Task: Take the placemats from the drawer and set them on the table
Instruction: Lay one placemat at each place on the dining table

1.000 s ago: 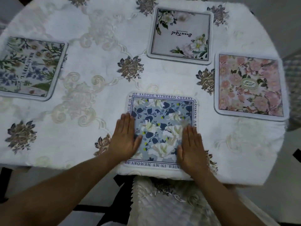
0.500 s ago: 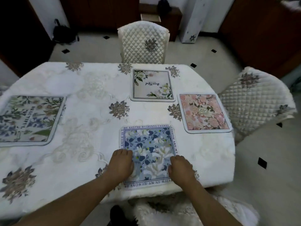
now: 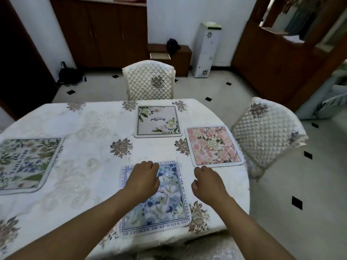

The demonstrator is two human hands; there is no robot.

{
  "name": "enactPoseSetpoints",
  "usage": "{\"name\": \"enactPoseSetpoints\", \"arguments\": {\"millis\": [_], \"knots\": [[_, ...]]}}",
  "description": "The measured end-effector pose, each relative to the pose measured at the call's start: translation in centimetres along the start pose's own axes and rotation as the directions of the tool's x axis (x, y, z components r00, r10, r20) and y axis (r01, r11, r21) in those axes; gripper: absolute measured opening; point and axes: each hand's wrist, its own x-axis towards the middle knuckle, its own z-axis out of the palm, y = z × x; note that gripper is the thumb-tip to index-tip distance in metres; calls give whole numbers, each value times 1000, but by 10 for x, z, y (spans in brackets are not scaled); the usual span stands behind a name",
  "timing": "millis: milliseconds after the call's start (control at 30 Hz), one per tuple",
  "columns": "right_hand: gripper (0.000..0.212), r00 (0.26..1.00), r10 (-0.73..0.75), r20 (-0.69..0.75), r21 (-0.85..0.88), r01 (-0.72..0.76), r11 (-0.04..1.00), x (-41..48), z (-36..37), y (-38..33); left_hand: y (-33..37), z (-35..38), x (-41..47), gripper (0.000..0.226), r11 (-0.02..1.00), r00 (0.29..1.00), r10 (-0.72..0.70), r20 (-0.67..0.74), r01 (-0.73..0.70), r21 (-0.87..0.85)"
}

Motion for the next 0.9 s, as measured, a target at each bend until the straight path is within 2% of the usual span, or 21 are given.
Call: {"name": "enactPoseSetpoints", "arguments": {"millis": [233, 367, 633, 800, 900], "knots": [[24, 995, -98, 10, -6, 98, 995, -17, -15, 78, 90, 20, 12, 27, 991, 993, -104, 60, 98, 96], [21, 987, -162, 0, 2, 162, 987, -23, -21, 114, 135, 20, 15, 28, 981, 987, -152, 60, 144, 130], [22, 980, -199, -28, -5, 199, 980, -17, -31, 136, 150, 3, 18, 25, 957, 969, -241, 53, 228, 181], [10, 987, -153, -40, -14, 153, 988, -23, -38, 140, 144, -5, 25, 20, 970, 970, -231, 76, 224, 93], [13, 991, -122, -46, -39, 120, 992, -29, -41, 154, 144, -2, 35, 17, 967, 967, -245, 65, 240, 83]]}}
